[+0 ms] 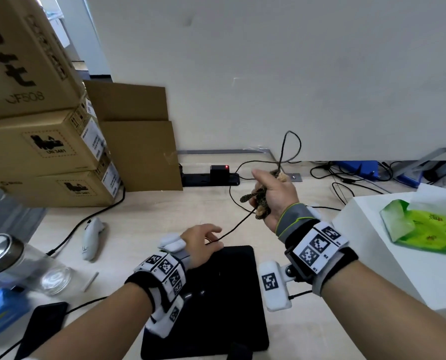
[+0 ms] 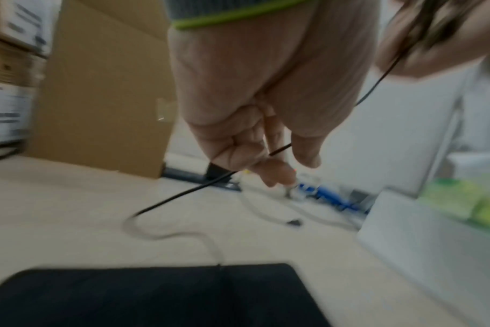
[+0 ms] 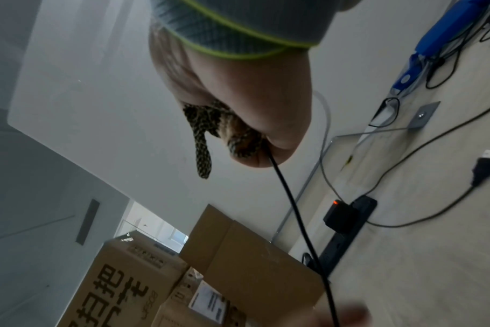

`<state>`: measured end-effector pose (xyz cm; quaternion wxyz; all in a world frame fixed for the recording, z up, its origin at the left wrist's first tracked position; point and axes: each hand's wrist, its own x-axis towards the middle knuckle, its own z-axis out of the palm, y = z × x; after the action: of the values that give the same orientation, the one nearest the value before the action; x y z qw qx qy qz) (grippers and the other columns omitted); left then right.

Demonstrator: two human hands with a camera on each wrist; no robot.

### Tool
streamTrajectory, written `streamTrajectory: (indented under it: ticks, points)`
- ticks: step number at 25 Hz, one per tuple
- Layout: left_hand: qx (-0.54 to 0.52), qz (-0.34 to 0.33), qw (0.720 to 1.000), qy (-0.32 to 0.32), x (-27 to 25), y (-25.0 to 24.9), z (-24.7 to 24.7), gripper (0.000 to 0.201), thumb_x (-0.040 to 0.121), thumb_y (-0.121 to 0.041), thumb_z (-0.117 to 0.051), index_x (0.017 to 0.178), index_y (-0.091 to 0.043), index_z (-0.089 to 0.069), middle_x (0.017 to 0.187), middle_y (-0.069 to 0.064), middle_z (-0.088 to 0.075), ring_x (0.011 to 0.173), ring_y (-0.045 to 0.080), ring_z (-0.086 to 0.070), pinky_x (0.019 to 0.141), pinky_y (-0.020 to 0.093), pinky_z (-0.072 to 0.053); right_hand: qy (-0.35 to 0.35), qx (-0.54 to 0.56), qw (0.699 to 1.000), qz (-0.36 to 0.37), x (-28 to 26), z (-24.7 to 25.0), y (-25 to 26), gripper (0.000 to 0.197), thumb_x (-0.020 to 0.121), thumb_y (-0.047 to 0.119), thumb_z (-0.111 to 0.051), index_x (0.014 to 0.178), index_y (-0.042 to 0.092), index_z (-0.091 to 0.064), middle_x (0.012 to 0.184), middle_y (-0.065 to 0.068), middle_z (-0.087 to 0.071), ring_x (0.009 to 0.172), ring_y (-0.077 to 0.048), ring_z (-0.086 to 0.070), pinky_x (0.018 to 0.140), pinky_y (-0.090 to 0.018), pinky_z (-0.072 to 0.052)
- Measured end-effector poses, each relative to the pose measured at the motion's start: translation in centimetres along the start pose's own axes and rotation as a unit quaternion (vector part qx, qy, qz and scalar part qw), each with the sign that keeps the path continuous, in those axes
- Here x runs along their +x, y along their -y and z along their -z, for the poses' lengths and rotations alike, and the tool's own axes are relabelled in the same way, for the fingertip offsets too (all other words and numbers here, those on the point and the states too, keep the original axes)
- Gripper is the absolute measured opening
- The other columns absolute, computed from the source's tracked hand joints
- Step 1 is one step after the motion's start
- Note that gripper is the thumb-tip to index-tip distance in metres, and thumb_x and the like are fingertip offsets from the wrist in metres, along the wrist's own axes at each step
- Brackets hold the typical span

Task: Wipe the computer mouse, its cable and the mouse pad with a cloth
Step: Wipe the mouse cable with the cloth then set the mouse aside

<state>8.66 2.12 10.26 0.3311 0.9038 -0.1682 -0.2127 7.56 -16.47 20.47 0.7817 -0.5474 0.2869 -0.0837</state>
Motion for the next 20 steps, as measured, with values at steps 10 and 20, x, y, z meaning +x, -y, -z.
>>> streamTrajectory:
  ticks: [10, 20]
  points:
    - [0.049, -0.073, 0.996, 0.020, -0.1, -3.3, 1.5, 0.019, 0.089, -0.027, -0.055, 0.075, -0.027, -0.069, 0.066, -0.006, -0.070, 0.062, 0.008, -0.064, 0.062, 0.025, -0.052, 0.016, -0.024, 1.000, -0.006, -1.0, -0.7, -0.9, 0.029, 0.078, 0.024, -0.073, 0.065, 0.018, -0.048, 0.058, -0.004, -0.045, 0.040, -0.018, -0.044, 0.039, -0.016, -0.023]
    - [0.085, -0.022, 0.994, 0.070, -1.4, -1.4, 0.4, 0.028, 0.085, -0.046, -0.059, 0.111, -0.036, -0.060, 0.099, -0.019, -0.068, 0.066, 0.002, -0.065, 0.070, 0.019, -0.052, 0.028, -0.044, 0.998, 0.027, -1.3, -1.4, -0.4, 0.027, 0.077, 0.027, -0.074, 0.075, 0.016, -0.050, 0.061, -0.005, -0.045, 0.042, -0.020, -0.045, 0.037, -0.016, -0.026]
